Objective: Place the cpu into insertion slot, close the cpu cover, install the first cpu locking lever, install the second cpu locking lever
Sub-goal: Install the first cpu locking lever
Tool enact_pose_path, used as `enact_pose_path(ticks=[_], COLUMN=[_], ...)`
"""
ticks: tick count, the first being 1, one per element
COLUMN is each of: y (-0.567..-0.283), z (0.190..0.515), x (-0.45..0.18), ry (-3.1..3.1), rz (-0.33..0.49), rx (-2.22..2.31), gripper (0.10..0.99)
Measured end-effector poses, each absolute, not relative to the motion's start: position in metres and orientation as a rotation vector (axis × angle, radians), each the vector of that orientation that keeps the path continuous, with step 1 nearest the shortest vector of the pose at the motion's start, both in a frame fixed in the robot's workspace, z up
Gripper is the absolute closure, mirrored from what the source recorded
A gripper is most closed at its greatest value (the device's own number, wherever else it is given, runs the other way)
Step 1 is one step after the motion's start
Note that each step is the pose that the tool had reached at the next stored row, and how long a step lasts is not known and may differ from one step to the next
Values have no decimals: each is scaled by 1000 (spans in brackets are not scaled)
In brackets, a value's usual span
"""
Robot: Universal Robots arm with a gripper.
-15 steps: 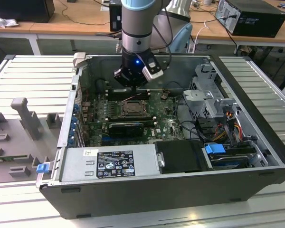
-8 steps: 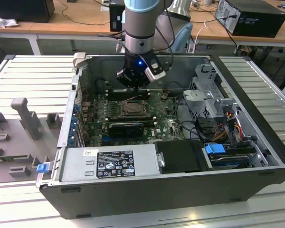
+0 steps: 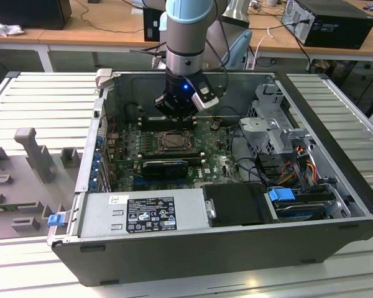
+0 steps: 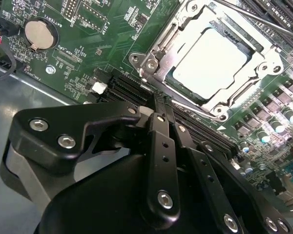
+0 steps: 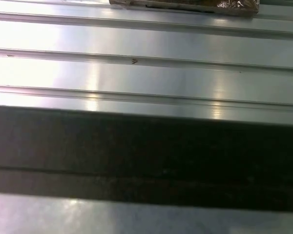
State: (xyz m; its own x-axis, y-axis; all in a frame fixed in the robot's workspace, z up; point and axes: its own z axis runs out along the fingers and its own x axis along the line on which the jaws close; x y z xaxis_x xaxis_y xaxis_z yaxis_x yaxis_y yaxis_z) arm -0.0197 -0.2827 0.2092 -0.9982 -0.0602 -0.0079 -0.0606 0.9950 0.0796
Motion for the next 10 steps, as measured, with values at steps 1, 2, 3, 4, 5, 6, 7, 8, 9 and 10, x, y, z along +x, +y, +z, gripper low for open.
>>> enact_pose_path(ticks=[1,2,3,4,5,6,7,8,9,10], y=[-283,-283,-283,-283,-283,-283,-283,-283,-283,-283], z=[209,209,208,208,208,207,207,207,206,206], x=[-20,-20,-20,-20,-19,-19,-19,-19,-19,-19], ry=[3132,3132,3132,3132,3132,3132,3132,3132,3132,3133], rz=[125,125,125,125,124,124,123,122,120,119], rx=[-95,-95,-95,-95,-95,-95,-95,-95,-95,-95], gripper=[980,980,980,980,980,980,980,980,980,980])
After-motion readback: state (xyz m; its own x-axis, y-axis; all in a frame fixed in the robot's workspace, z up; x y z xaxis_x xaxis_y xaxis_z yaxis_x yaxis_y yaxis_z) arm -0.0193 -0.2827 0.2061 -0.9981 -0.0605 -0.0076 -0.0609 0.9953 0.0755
